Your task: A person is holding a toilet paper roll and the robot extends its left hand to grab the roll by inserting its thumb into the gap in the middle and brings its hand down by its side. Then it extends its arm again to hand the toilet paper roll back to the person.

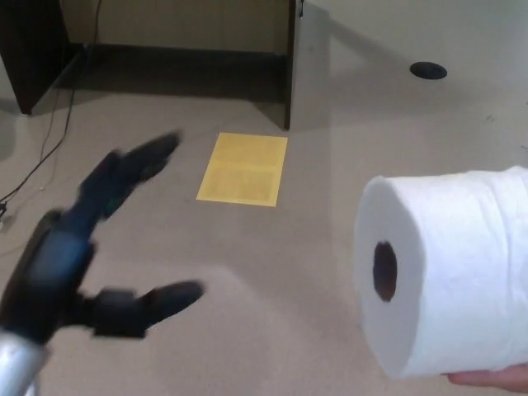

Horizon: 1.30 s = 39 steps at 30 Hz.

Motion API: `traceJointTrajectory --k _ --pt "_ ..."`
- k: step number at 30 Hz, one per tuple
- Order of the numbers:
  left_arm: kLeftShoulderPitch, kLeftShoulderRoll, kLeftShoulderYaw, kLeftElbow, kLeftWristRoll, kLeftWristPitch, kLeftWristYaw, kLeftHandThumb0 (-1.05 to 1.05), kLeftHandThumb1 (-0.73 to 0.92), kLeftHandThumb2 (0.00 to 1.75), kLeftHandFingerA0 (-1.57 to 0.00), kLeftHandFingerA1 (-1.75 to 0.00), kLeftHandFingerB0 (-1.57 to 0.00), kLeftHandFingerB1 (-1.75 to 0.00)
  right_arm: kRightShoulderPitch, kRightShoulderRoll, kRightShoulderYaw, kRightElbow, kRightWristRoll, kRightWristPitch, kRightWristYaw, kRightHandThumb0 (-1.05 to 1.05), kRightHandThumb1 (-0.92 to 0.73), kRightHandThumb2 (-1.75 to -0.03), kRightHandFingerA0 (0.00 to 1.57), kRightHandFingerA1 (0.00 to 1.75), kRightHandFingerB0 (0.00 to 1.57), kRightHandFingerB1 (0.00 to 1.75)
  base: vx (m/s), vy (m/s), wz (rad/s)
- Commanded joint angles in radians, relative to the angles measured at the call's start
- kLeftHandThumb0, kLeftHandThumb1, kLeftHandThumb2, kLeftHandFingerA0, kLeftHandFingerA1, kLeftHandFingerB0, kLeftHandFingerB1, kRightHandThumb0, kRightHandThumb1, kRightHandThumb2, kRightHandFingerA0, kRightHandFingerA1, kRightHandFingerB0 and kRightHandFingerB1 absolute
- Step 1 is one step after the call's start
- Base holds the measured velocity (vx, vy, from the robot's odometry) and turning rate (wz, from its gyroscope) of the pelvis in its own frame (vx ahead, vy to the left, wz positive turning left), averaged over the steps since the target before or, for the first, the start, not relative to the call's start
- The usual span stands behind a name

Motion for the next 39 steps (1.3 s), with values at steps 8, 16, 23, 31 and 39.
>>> traceJointTrajectory --k 8,16,23,31,39 --pt "-0.296 -0.109 -0.191 -0.137 0.022 0.383 -0.062 -0.52 0.38 0.63 -0.17 -0.38 -0.12 -0.33 -0.025 -0.023 -0.002 0.007 -0.013 -0.001 0.0 -0.43 -0.54 -0.83 0.53 0.6 0.34 0.49 0.0 0.0 0.0" --pt "-0.346 -0.175 -0.258 -0.099 0.061 0.412 -0.047 -0.57 0.39 0.65 -0.2 -0.4 -0.09 -0.33 -0.031 -0.028 -0.008 0.005 -0.006 0.002 0.007 -0.42 -0.54 -0.84 0.57 0.63 0.36 0.5 0.0 0.0 0.0" --pt "-0.355 -0.205 -0.291 -0.099 0.101 0.449 -0.044 -0.58 0.39 0.66 -0.19 -0.4 -0.09 -0.33 -0.02 -0.022 -0.006 0.003 -0.007 -0.014 0.002 -0.36 -0.66 -0.59 0.61 0.52 0.42 0.38 0.0 0.0 0.0" --pt "-0.352 -0.222 -0.296 -0.092 0.118 0.456 -0.049 -0.29 0.24 0.82 -0.01 -0.48 0.0 -0.48 -0.028 -0.027 -0.004 0.005 -0.011 -0.005 0.006 -0.36 -0.66 -0.6 0.63 0.5 0.44 0.38 0.0 0.0 0.0" --pt "-0.352 -0.234 -0.315 -0.095 0.136 0.46 -0.053 -0.28 0.24 0.82 -0.01 -0.48 0.0 -0.48 -0.025 -0.027 -0.007 0.003 -0.007 -0.017 0.008 -0.37 -0.66 -0.6 0.63 0.53 0.46 0.39 0.0 0.0 0.0"
